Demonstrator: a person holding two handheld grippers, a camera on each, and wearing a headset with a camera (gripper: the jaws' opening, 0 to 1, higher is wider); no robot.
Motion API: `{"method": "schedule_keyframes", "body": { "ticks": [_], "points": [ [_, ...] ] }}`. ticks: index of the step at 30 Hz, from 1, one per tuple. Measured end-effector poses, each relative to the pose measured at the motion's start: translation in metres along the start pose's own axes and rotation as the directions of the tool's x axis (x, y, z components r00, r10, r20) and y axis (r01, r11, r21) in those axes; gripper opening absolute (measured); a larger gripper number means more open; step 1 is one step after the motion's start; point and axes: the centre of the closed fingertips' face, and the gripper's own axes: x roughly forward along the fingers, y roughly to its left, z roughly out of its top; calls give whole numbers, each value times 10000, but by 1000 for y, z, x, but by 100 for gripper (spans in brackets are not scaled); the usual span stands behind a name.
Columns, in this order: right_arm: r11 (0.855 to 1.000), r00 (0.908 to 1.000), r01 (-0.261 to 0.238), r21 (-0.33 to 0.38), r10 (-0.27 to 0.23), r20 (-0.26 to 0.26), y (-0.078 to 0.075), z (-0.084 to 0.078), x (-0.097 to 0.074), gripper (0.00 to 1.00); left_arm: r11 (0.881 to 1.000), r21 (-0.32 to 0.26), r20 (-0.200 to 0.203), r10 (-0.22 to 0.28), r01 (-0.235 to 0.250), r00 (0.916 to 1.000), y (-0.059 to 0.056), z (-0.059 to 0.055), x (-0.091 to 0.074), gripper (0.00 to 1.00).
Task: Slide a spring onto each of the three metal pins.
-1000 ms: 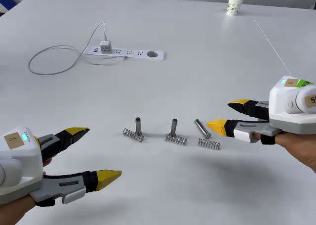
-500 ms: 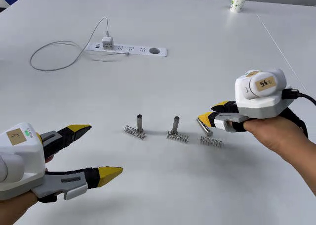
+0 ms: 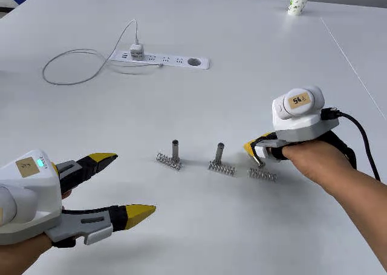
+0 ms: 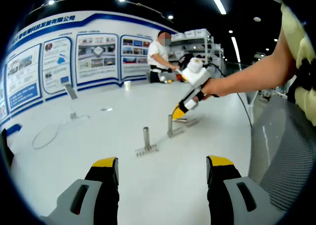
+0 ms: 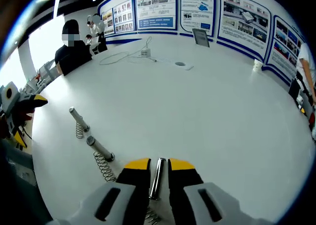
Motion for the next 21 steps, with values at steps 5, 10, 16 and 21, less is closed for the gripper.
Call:
{"method": "schedule_keyframes", "body": {
  "ticks": [5,10,16,21],
  "points": [
    [9999,9996,51,159,-47,-273,-1,-3,7,13,10000,-25,-15,-3,3,10000,0,-1,0,74],
    [9996,9988,63,265,-50,-491,0,-8,9,12,10000,-58,-12,44,-44,10000,1,-2,-1,73],
    [9997,9985,98,225,-86,-535,1,-7,9,11,9999,-98,-18,76,-76,10000,2,-3,-2,73],
    [9998,9975,179,-94,-185,-685,2,-7,7,10,9999,-103,-15,81,-81,10000,2,-4,-2,73]
  ]
}}
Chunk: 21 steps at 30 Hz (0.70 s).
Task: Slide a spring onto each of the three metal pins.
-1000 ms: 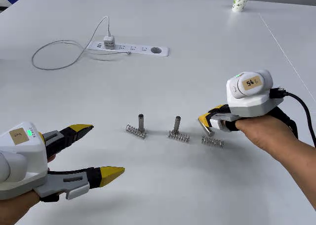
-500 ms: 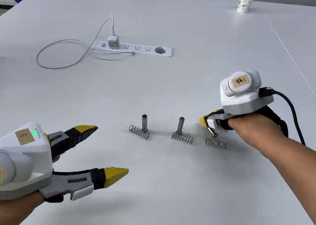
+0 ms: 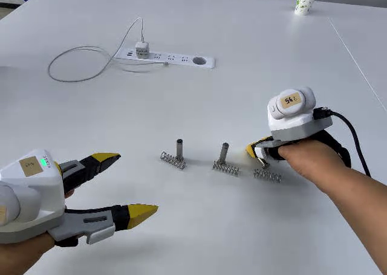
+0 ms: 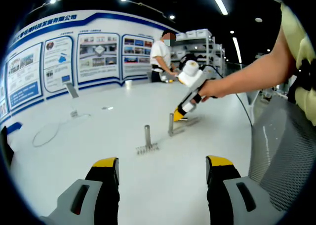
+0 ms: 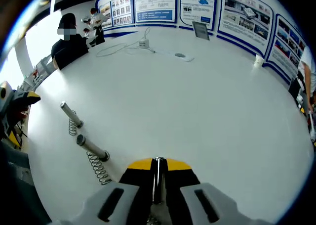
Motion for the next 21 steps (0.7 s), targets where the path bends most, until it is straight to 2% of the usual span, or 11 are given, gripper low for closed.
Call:
{"method": "schedule_keyframes", "body": {
  "ticks": [8,11,15,21],
  "points": [
    [9999,10000,82,105,-81,-27,-2,-1,0,9,10000,18,27,-36,36,10000,0,1,1,73],
    [9998,9995,14,204,-20,301,-4,7,-4,9,10000,27,53,-29,29,10000,0,2,1,72],
    [9996,9975,-14,285,-6,704,-2,14,-18,9,10000,33,44,-14,14,10000,1,1,0,72],
    [9998,9941,64,164,-82,1083,4,13,-34,9,9999,79,98,-66,66,9999,-1,4,1,71]
  ]
}}
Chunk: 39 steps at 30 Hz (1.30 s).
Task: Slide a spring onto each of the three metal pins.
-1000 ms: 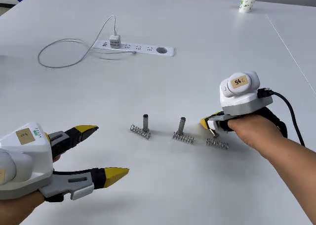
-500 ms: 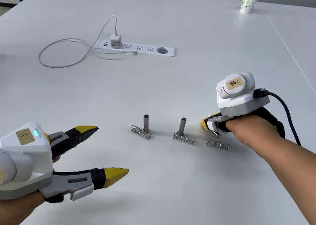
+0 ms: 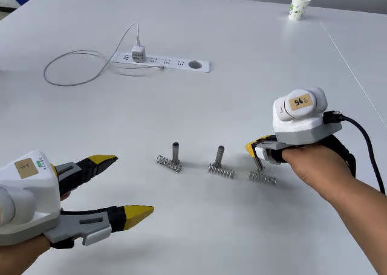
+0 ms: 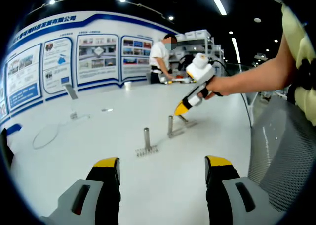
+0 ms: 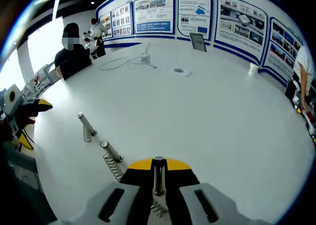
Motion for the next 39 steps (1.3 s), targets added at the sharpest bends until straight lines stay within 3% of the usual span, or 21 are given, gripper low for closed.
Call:
{"method": "schedule_keyframes", "body": {
  "ticks": [12,24,34,39],
  "points": [
    [9996,9980,268,-19,-266,579,-1,-8,-20,9,10000,78,47,-46,45,10000,-4,2,-2,71],
    [9995,9962,314,90,-321,814,-4,-21,-31,9,10000,78,86,-63,62,9999,-7,3,0,71],
    [9997,9953,215,-91,-205,943,-2,-21,-32,11,9999,85,108,-106,105,9999,-8,4,1,71],
    [9996,9929,237,-176,-214,1170,-5,-17,-42,13,9999,88,102,-83,82,9999,-7,4,0,71]
  ]
}}
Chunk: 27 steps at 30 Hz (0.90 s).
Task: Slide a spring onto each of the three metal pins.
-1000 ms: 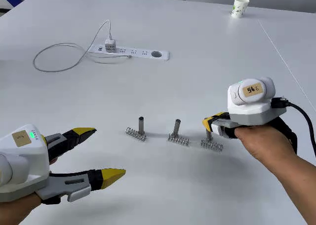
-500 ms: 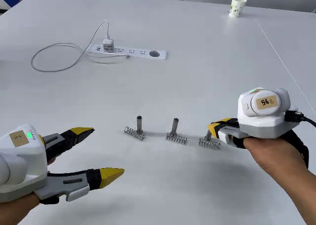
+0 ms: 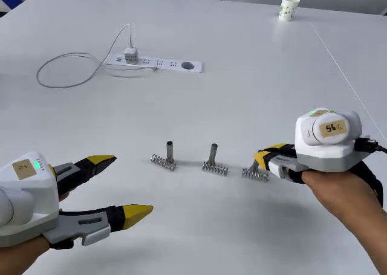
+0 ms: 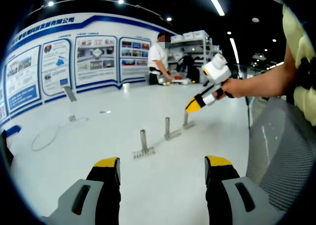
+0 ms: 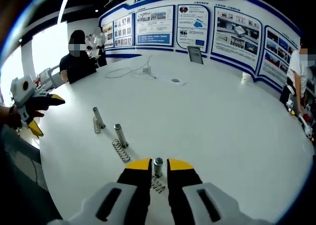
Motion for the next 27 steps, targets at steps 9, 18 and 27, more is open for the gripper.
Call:
{"method": "schedule_keyframes", "body": {
  "ticks": [9,18,27],
  "points": [
    [9886,9897,-1420,-503,1426,93,-3,-16,-12,14,10000,59,-18,-16,16,10000,1,1,0,71],
    [9469,9621,-2727,-1703,2692,-438,4,-43,-10,18,9999,134,-74,-77,78,9999,-1,3,0,71],
    [9017,9390,-3438,-2621,3286,-1011,8,-54,4,21,9998,155,-186,-97,100,9998,-2,2,0,70]
  ]
}}
